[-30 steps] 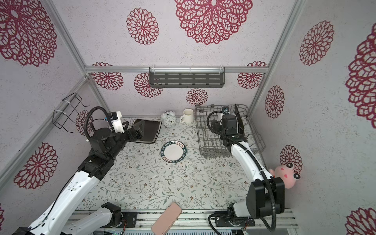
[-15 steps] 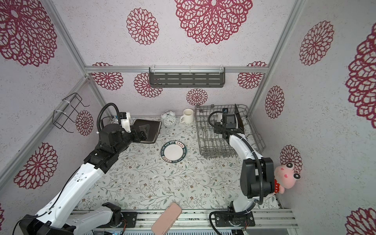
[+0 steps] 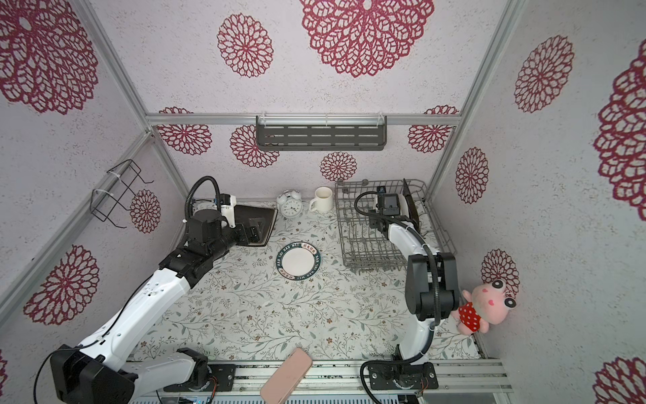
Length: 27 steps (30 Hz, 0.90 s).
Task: Unload the plates from the dish rack
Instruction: Pick up the plate from the dish rack.
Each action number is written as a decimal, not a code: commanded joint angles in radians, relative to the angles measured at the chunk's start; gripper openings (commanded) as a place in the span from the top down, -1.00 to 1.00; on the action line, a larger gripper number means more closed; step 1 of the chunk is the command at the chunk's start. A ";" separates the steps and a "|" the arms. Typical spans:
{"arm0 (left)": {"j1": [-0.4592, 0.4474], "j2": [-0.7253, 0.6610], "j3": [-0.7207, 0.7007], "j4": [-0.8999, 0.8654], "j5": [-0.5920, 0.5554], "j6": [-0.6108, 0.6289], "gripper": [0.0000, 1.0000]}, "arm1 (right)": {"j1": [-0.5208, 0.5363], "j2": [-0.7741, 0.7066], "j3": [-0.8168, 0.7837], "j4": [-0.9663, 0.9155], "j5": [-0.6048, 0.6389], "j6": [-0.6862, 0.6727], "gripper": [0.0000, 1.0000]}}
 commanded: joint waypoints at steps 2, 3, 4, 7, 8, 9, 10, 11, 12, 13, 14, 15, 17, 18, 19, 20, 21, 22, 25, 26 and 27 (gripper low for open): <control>0.001 0.005 0.032 0.008 0.009 0.006 -0.95 | -0.006 0.032 0.063 -0.005 -0.008 -0.019 -0.03; 0.001 0.004 0.032 0.008 0.009 0.005 -0.95 | -0.007 0.041 0.074 -0.011 -0.009 -0.019 -0.02; 0.002 0.006 0.031 0.008 0.008 0.005 -0.95 | -0.008 0.050 0.081 -0.013 -0.012 -0.021 -0.01; 0.001 0.007 0.032 0.007 0.002 0.004 -0.95 | -0.011 0.074 0.106 -0.022 -0.016 -0.025 0.04; 0.002 0.009 0.031 0.005 0.000 0.004 -0.95 | -0.011 0.080 0.114 -0.028 -0.016 -0.026 0.05; 0.002 0.009 0.033 0.006 0.000 0.003 -0.95 | -0.011 0.088 0.123 -0.032 -0.016 -0.029 0.07; 0.001 0.010 0.033 0.005 0.000 0.006 -0.95 | -0.012 0.098 0.132 -0.037 -0.015 -0.034 0.09; 0.001 0.012 0.034 0.005 0.002 0.005 -0.95 | -0.012 0.108 0.141 -0.044 -0.013 -0.038 0.11; 0.003 0.013 0.035 0.005 0.002 0.005 -0.95 | -0.012 0.118 0.150 -0.048 -0.011 -0.041 0.15; 0.001 0.016 0.036 0.004 0.003 0.005 -0.95 | -0.012 0.128 0.158 -0.052 -0.008 -0.046 0.20; 0.002 0.019 0.038 0.003 0.005 0.003 -0.95 | -0.014 0.136 0.164 -0.056 -0.007 -0.052 0.24; 0.002 0.019 0.037 0.002 0.007 0.004 -0.95 | -0.014 0.141 0.167 -0.057 -0.008 -0.057 0.28; 0.001 0.020 0.038 -0.005 0.011 0.005 -0.95 | -0.014 0.145 0.168 -0.055 -0.010 -0.067 0.41; 0.002 0.020 0.038 -0.011 0.011 0.006 -0.95 | -0.014 0.144 0.166 -0.052 -0.012 -0.071 0.47; 0.001 0.019 0.039 -0.016 0.010 0.009 -0.95 | -0.014 0.139 0.163 -0.049 -0.018 -0.075 0.52; 0.001 0.018 0.036 -0.021 0.008 0.011 -0.95 | -0.014 0.135 0.160 -0.047 -0.023 -0.080 0.54; 0.002 0.017 0.035 -0.023 0.009 0.012 -0.95 | -0.014 0.131 0.158 -0.045 -0.026 -0.083 0.57; 0.003 0.015 0.033 -0.023 0.008 0.014 -0.95 | -0.014 0.128 0.157 -0.045 -0.026 -0.087 0.61; 0.002 0.014 0.027 -0.022 0.008 0.011 -0.95 | -0.014 0.121 0.155 -0.041 -0.024 -0.099 0.75; 0.002 0.014 0.026 -0.023 0.008 0.011 -0.95 | -0.014 0.116 0.154 -0.037 -0.022 -0.101 0.81; 0.002 0.012 0.025 -0.023 0.010 0.010 -0.95 | -0.014 0.112 0.152 -0.031 -0.019 -0.106 0.88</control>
